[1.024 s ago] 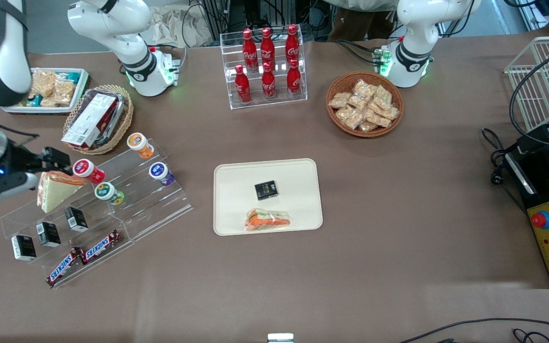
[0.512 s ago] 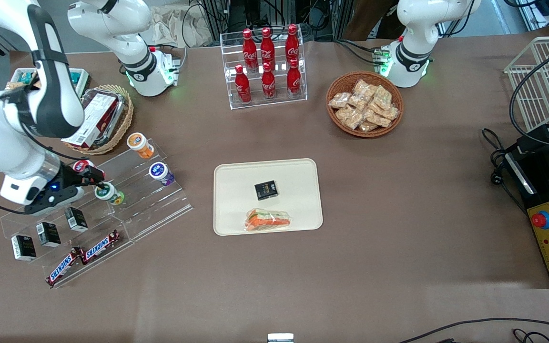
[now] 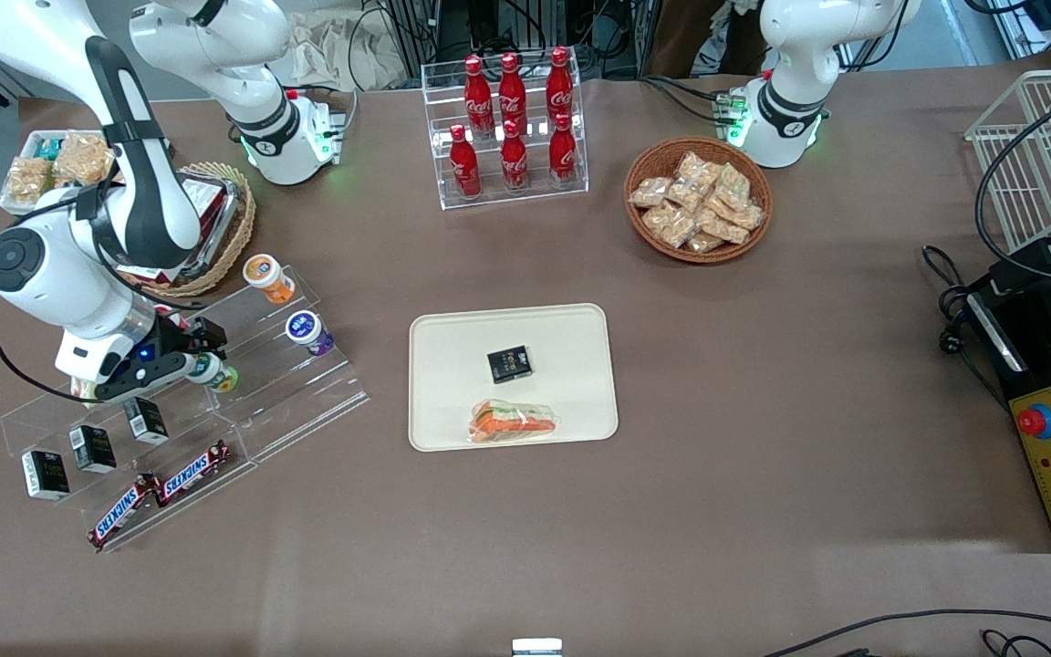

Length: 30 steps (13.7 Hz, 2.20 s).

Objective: Place green gum on tray
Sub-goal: 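Lower the right gripper onto the green-labelled gum bottle in the acrylic rack, then close the right gripper around the green gum bottle and lift it, then carry the green gum bottle with the right gripper over the white tray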

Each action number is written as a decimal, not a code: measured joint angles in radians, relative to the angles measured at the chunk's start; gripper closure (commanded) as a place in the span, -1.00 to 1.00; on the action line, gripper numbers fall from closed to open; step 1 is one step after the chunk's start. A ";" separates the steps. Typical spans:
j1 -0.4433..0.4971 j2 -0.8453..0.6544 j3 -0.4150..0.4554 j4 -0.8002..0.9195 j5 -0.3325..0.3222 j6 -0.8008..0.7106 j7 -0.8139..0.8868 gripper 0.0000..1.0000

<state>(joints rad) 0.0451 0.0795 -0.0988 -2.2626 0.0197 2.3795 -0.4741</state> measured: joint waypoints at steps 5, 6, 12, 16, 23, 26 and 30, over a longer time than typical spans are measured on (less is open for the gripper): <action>0.000 0.000 0.000 -0.019 0.000 0.015 0.000 0.22; 0.000 0.000 0.000 -0.019 0.000 0.015 0.000 0.38; 0.001 -0.001 0.000 -0.018 0.000 0.017 0.000 0.48; 0.004 -0.024 0.002 0.118 0.000 -0.146 0.008 0.47; 0.041 -0.076 0.049 0.600 0.002 -0.822 0.215 0.46; 0.086 -0.080 0.144 0.625 0.004 -0.840 0.475 0.46; 0.155 -0.065 0.306 0.629 0.004 -0.822 0.864 0.46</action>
<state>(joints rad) 0.2002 0.0142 0.2072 -1.6339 0.0237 1.5576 0.3900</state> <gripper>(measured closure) 0.405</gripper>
